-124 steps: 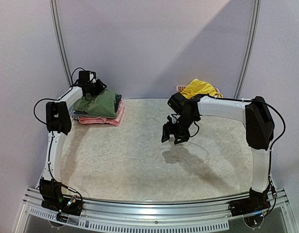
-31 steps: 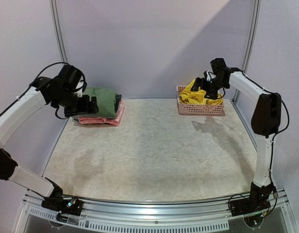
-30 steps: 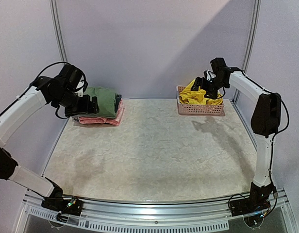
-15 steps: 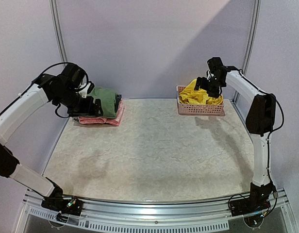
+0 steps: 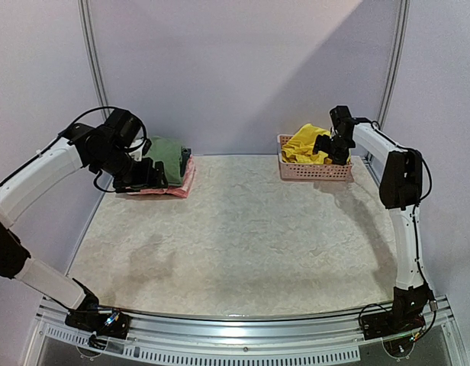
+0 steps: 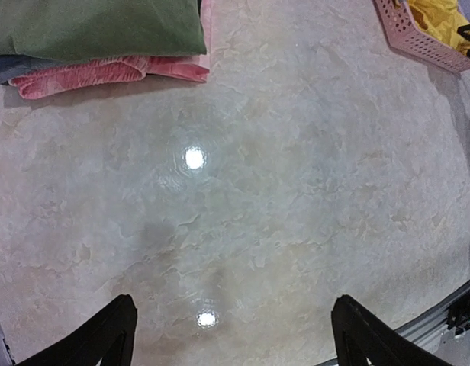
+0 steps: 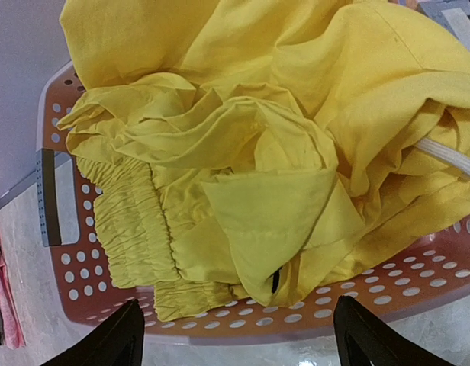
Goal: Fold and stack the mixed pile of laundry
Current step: Pick up the crumpled shorts from the bin.
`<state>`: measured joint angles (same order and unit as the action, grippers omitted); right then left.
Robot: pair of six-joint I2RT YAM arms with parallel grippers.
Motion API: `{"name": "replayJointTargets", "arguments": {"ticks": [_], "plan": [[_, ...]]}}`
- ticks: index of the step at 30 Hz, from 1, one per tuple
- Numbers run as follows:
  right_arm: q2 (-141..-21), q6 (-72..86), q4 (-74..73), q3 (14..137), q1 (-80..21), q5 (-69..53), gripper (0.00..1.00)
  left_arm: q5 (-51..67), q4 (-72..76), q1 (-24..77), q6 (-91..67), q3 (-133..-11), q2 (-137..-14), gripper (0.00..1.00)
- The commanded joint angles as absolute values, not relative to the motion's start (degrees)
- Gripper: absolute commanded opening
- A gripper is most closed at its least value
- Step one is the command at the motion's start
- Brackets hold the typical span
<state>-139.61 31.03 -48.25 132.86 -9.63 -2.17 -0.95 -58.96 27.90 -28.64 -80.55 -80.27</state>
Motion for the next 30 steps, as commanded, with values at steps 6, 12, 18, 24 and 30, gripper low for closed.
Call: {"name": "replayJointTargets", "arguments": {"ticks": [6, 12, 18, 24, 30], "plan": [[-142.95, 31.14, -43.78, 135.28, -8.46, -3.0, 0.82, -3.06, -57.58, 29.7, -30.6, -79.96, -79.2, 0.89], [-145.14, 31.76, -43.05, 135.65, -8.44, -3.24, 0.77, -3.43, -57.06, 29.75, -31.0, -78.67, -79.25, 0.89], [-147.94, 31.67, -42.0, 136.48, -8.47, -3.25, 0.59, -3.58, -56.94, 29.79, -30.73, -77.97, -79.52, 0.88], [-146.83, 30.86, -40.54, 138.05, -8.48, -1.78, 0.06, -4.1, -56.61, 29.79, -30.92, -77.71, -79.64, 0.87], [-141.55, 29.82, -36.55, 138.64, -8.42, -4.3, 0.0, -3.99, -55.1, 29.79, -30.99, -77.68, -80.13, 0.87]]}}
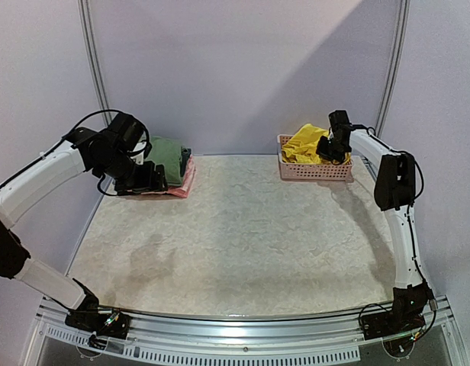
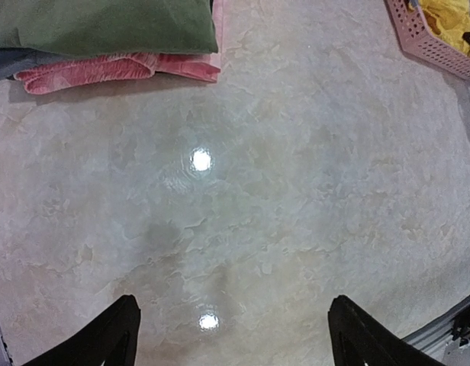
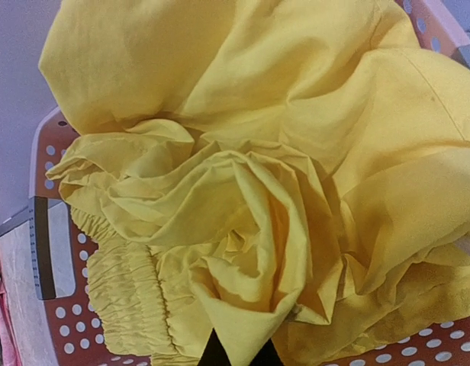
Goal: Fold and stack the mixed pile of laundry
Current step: Pick up the crumpled shorts from the bin, then pick up the crumpled shorts.
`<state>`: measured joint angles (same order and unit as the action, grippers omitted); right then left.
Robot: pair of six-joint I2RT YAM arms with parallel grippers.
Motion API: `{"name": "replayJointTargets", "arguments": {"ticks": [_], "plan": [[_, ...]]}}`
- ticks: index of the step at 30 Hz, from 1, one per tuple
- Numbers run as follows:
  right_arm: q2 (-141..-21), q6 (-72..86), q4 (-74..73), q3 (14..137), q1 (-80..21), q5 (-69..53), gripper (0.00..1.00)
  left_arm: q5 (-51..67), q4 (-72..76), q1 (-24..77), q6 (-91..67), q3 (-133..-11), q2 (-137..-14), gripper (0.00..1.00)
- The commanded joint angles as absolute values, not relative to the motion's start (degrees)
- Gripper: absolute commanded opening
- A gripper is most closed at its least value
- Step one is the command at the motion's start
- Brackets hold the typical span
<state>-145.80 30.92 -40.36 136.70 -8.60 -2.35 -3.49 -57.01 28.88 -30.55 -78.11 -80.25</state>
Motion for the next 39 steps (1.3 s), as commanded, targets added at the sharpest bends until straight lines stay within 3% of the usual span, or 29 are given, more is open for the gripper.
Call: {"name": "replayJointTargets", "arguments": {"ticks": [1, 10, 22, 32, 39], "plan": [[-140.68, 29.54, -35.24, 138.79, -8.44, -5.57, 0.0, -4.16, -54.84, 29.79, -30.89, -77.89, -80.22, 0.87], [-129.69, 30.55, -22.72, 140.01, -8.54, -15.32, 0.0, -5.13, -52.46, 29.79, -28.48, -79.6, -80.61, 0.87], [-116.56, 30.36, -17.3, 141.99, -11.68, -21.44, 0.0, -0.45, -44.93, 29.88, -26.07, -80.46, -80.97, 0.86], [-109.13, 30.7, -15.59, 142.71, -22.28, -13.2, 0.0, 10.41, -36.15, 33.51, -21.48, -83.45, -83.98, 0.82], [-108.72, 28.13, -15.61, 145.54, -31.13, -2.27, 0.0, 8.32, -28.96, 41.74, -15.53, -82.35, -84.08, 0.82]]}}
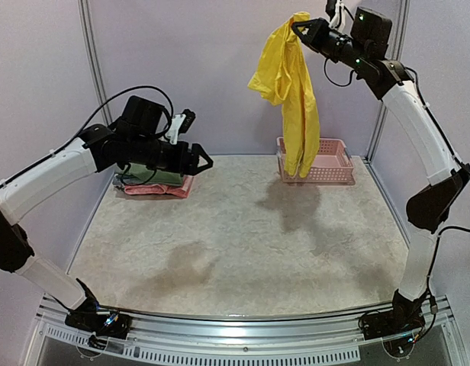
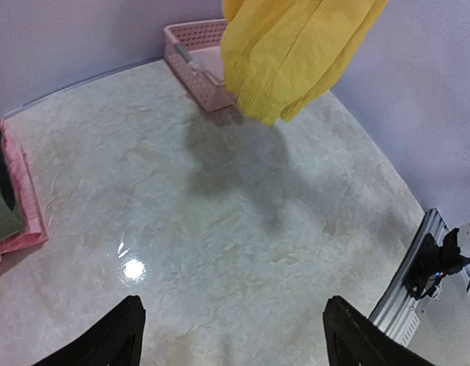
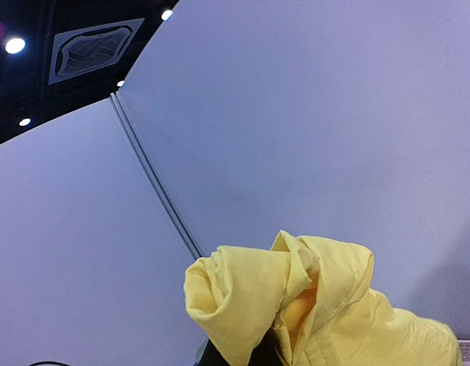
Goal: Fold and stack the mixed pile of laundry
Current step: Pick up the crumpled shorts.
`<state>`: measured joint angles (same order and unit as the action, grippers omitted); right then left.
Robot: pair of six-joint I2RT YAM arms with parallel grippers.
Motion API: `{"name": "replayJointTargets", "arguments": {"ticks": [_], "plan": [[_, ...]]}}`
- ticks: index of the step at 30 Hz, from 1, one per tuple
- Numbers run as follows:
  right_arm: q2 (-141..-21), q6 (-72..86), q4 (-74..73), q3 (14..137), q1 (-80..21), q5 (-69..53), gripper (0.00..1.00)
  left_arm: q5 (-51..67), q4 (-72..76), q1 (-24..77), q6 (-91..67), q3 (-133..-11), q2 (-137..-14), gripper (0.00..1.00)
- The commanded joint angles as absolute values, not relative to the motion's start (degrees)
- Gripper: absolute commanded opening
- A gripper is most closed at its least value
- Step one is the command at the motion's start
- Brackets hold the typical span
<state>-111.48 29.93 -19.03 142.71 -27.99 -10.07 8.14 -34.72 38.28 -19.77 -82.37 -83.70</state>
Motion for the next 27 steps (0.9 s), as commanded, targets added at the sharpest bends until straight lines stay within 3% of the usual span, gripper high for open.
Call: {"name": "replayJointTargets", "arguments": {"ticks": [1, 7, 13, 15, 17, 19, 20, 21, 23, 25, 27], "plan": [[-108.72, 28.06, -15.63, 145.89, -31.69, -1.08, 0.0, 7.79, -28.0, 42.54, -15.14, -82.15, -84.25, 0.82], [-107.83, 29.88, -15.45, 146.07, -33.17, 2.56, 0.0, 6.36, -22.75, 45.7, -15.58, -81.95, -87.37, 0.83], [-106.04, 30.4, -17.53, 146.03, -35.3, 4.68, 0.0, 11.61, -19.69, 50.57, -13.57, -83.13, -92.11, 0.98], [-105.63, 30.73, -18.42, 146.07, -35.99, 5.34, 0.0, 11.0, -19.04, 51.95, -11.98, -82.72, -93.16, 0.99], [-105.02, 31.05, -18.87, 146.07, -36.9, 6.12, 0.0, 10.71, -17.73, 52.31, -11.45, -82.58, -94.65, 0.86], [-104.56, 30.74, -18.96, 146.07, -37.78, 7.15, 0.0, 12.26, -16.98, 52.3, -11.33, -83.92, -96.99, 0.51], [-104.27, 30.65, -18.86, 146.06, -38.06, 7.3, 0.0, 13.65, -16.34, 52.29, -11.68, -84.81, -98.36, 0.41], [-104.14, 30.66, -18.67, 146.07, -38.29, 7.49, 0.0, 15.42, -15.0, 52.42, -11.92, -85.66, -99.69, 0.36], [-103.93, 30.63, -18.47, 146.06, -38.63, 8.09, 0.0, 16.57, -15.64, 53.0, -10.81, -89.25, -102.66, 0.45], [-103.76, 30.08, -18.7, 146.01, -39.09, 9.49, 0.0, 16.04, -18.32, 53.25, -9.28, -92.96, -104.8, 0.68], [-103.64, 29.19, -19.1, 145.99, -39.49, 11.12, 0.0, 14.42, -18.52, 53.26, -8.25, -92.87, -104.64, 0.81]]}}
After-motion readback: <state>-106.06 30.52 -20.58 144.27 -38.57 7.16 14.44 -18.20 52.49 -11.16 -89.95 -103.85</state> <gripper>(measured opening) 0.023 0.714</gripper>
